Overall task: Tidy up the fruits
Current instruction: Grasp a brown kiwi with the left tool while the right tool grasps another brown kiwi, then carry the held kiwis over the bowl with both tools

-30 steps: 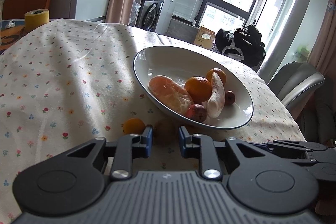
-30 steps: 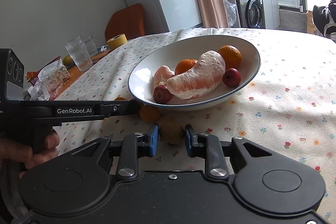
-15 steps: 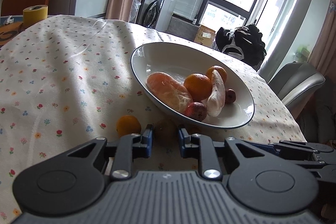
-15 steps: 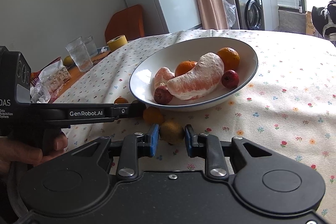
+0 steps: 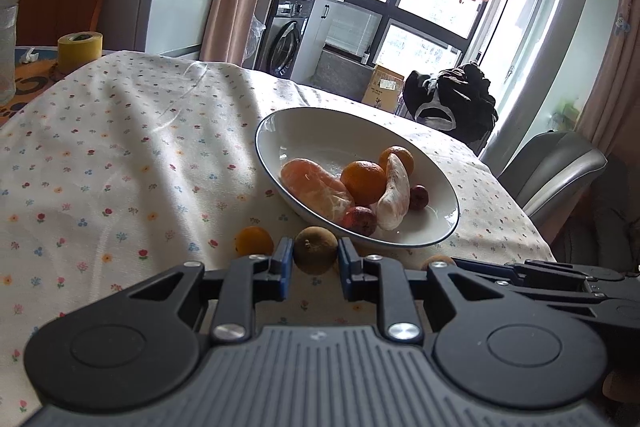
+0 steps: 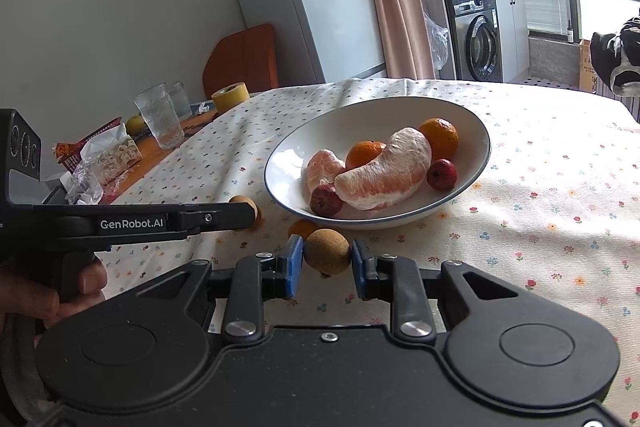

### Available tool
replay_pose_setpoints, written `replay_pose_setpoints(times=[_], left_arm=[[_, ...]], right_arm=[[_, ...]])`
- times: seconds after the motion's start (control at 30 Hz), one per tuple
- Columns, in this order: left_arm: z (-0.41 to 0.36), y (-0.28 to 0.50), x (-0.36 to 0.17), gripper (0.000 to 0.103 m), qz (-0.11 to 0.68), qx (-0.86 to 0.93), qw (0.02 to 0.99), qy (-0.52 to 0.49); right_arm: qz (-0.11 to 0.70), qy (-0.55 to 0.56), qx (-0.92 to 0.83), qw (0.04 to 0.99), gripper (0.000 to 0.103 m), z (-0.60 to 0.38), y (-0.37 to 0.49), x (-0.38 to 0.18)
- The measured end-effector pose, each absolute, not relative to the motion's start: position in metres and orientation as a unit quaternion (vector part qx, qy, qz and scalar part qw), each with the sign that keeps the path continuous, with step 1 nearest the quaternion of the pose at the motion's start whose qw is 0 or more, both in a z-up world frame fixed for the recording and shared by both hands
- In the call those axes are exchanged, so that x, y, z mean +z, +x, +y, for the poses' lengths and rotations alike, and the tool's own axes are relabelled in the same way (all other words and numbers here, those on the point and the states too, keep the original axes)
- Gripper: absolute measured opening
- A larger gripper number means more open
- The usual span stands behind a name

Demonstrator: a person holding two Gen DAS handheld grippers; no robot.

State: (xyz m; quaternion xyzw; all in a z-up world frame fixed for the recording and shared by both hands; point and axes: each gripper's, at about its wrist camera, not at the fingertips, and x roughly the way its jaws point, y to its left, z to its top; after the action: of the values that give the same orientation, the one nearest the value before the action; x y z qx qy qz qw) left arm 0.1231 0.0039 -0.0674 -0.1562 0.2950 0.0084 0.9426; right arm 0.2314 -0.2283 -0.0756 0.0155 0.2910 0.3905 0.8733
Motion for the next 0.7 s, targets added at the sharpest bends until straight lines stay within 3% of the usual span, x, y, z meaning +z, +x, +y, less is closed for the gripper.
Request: replay_pose_setpoints(times=[0.7], left_arm=[[0.009,0.108,-0.035,0.022,0.255,0.02,0.955,-0.15]], right_arm=[[0.251,0.015,0.383,0.889,0.025,-0.232,0.225,-0.047]])
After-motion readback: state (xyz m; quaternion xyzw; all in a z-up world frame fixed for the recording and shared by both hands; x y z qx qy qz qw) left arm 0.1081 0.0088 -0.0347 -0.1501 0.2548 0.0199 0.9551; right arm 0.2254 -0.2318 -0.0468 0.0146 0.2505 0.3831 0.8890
